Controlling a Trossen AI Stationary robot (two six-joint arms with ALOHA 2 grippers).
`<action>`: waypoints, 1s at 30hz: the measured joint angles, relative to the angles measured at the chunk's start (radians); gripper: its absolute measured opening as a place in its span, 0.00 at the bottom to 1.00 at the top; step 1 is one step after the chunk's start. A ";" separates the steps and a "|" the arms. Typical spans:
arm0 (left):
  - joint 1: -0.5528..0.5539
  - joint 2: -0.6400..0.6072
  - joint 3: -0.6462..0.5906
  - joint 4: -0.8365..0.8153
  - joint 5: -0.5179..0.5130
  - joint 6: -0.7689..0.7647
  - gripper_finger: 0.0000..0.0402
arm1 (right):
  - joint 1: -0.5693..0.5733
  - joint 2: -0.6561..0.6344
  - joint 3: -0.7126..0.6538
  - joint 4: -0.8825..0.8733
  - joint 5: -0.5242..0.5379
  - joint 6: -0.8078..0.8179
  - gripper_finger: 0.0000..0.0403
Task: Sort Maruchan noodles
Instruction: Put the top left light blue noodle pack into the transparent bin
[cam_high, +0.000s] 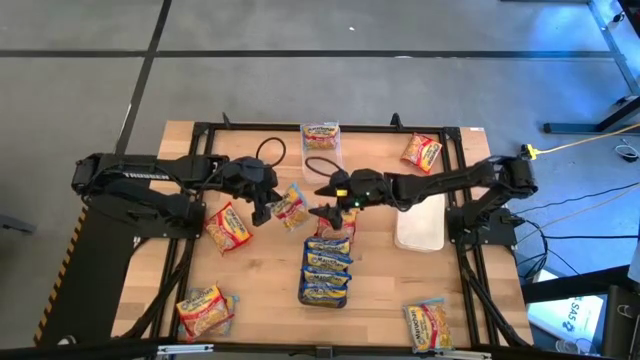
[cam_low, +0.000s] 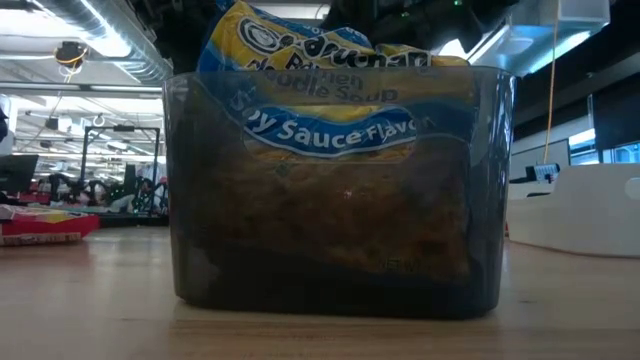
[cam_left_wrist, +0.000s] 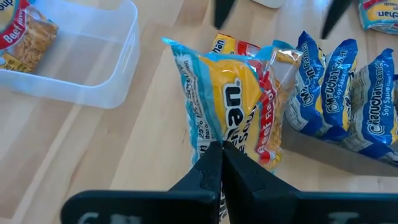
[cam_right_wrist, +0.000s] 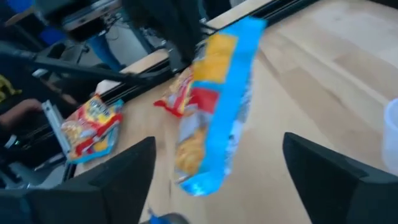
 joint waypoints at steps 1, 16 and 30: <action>0.000 0.000 0.000 0.001 0.000 0.000 0.00 | -0.006 0.000 0.000 0.001 0.002 0.003 0.84; -0.001 0.000 0.000 0.060 -0.009 0.020 0.00 | -0.006 0.164 0.066 0.062 -0.027 0.053 0.89; -0.001 -0.003 0.002 0.132 0.024 0.018 0.13 | -0.006 0.178 0.085 0.056 -0.043 -0.063 0.37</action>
